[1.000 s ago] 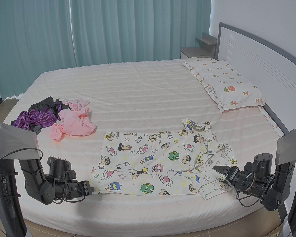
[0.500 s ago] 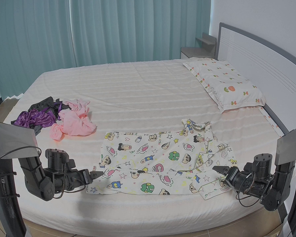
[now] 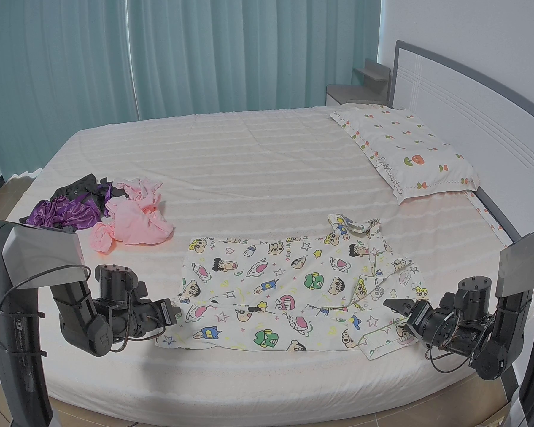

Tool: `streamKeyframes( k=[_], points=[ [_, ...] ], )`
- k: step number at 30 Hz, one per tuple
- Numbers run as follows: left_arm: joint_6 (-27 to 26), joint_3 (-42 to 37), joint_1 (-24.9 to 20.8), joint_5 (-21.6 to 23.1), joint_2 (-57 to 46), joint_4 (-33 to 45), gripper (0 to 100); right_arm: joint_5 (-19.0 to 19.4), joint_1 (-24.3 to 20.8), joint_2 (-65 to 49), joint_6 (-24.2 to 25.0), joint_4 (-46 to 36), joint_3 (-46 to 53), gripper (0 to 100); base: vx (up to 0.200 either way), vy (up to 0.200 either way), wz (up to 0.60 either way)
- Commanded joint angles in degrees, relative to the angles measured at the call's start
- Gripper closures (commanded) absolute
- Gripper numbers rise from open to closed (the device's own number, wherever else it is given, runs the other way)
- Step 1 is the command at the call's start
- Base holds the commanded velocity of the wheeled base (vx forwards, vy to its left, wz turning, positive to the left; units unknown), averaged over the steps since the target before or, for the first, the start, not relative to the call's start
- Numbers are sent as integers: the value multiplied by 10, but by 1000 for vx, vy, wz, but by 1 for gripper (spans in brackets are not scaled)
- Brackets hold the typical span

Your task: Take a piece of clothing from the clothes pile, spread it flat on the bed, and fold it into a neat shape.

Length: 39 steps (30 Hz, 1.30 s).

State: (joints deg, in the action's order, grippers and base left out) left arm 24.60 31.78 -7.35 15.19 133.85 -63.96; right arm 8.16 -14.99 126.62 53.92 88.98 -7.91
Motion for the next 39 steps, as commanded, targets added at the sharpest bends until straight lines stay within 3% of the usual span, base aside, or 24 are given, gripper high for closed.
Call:
streamKeyframes(
  k=[1,17,32,34,39],
  points=[
    [0,-1,7,-1,10,0,100,0,-1,0,0,10,0,0,0,0,0],
    [0,-44,11,-39,-18,7,100,-1,-2,0,0,10,1,0,0,0,0],
    [1,-47,25,-41,-51,50,100,-17,-2,-8,0,10,1,0,0,0,0],
    [28,-62,29,-37,-81,51,100,-35,-5,-18,-7,10,1,0,0,0,0],
    [85,-109,29,-24,-133,49,100,-38,-5,-26,-13,10,2,0,0,0,0]
  ],
)
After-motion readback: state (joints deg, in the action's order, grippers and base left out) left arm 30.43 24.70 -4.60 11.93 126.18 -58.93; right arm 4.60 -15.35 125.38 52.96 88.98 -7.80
